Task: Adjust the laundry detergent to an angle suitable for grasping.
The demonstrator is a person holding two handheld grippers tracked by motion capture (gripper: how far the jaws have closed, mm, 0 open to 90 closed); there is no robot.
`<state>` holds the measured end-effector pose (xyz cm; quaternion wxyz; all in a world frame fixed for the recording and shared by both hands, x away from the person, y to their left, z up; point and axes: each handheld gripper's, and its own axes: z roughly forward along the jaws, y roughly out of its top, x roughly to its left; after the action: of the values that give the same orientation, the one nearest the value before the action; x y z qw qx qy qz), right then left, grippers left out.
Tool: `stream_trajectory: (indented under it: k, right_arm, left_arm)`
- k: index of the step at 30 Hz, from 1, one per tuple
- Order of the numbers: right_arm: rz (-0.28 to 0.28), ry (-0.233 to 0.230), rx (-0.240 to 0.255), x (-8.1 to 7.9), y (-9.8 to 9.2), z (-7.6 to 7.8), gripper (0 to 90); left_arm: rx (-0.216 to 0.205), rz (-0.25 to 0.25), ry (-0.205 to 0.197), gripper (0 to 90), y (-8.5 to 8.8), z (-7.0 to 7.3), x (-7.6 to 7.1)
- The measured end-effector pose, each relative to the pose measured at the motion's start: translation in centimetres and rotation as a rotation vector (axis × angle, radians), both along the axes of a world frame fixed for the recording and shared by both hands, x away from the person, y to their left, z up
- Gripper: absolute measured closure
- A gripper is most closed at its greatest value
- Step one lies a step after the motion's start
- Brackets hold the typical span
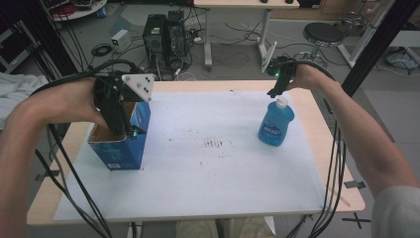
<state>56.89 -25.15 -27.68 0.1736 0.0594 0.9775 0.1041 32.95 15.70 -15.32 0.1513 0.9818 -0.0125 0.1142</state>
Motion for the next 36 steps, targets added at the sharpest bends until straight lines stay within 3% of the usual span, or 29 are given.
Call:
stream_trajectory:
  k: [21, 36]
  right_arm:
    - [-0.004, -0.041, -0.019, -0.5, -0.5, 0.9, 14.0]
    - [-0.019, -0.05, -0.029, -1.1, -1.2, 1.6, 14.0]
  left_arm:
    - [0.029, 0.013, 0.018, 13.1, -0.2, -0.6, -0.6]
    - [0.014, 0.016, 0.018, 13.1, -0.3, -0.8, -1.4]
